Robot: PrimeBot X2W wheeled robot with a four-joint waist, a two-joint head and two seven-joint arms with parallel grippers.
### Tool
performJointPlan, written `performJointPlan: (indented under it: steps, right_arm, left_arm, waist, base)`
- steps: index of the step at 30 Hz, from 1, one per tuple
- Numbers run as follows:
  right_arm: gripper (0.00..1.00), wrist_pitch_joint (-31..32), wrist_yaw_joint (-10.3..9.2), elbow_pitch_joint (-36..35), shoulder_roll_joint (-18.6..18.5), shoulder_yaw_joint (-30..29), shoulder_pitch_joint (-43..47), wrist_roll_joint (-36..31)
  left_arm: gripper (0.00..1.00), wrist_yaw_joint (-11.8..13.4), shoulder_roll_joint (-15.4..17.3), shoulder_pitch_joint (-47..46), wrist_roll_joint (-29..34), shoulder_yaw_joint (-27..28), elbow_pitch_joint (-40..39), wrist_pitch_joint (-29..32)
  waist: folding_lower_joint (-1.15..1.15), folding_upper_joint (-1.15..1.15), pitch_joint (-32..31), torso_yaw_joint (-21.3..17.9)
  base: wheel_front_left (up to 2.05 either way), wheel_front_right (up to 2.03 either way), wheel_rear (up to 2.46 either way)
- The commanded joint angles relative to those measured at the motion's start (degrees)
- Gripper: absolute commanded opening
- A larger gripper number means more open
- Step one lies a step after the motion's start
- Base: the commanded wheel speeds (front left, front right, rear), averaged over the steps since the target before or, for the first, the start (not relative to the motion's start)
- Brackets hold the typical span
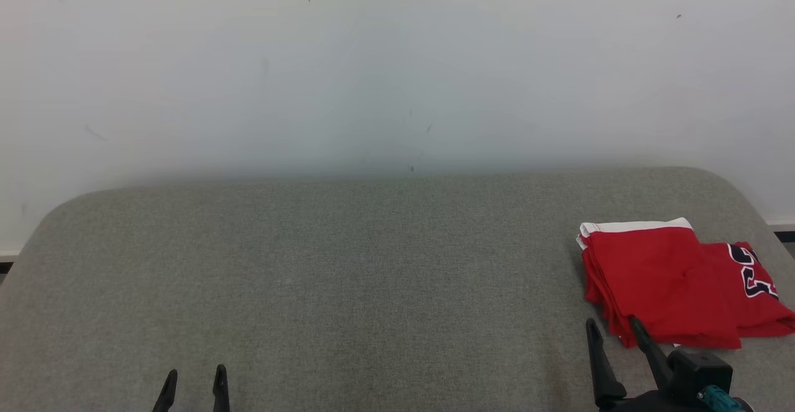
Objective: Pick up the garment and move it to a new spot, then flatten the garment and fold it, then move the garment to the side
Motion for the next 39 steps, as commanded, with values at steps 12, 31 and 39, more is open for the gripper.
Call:
performJointPlan:
  steps: [12,31,39]
  right_arm:
    - [1.0,-0.52,-0.16,0.03,0.1,0.0,0.77,0.78]
    - [0.0,1.14,-0.01,1.47,0.08,0.71,-0.44,16.29]
    - [0.0,1.51,-0.02,1.09,0.07,1.21,-1.21,24.13]
  left_arm:
    - [1.0,-0.65,-0.44,-0.69,-0.61,0.43,0.29,-0.22]
    - [0.0,-0.52,-0.53,-1.76,-15.42,3.13,1.55,6.04]
    - [0.0,-0.53,-0.56,-2.63,-23.04,4.27,0.97,8.6]
  waist:
    - [0.0,0.0,0.21,-0.08]
    - [0.0,0.0,1.05,0.01]
    - [0.0,0.0,1.51,0.04]
  base:
    - [0.0,0.0,0.0]
    - [0.0,0.0,0.0]
    - [0.0,0.0,0.0]
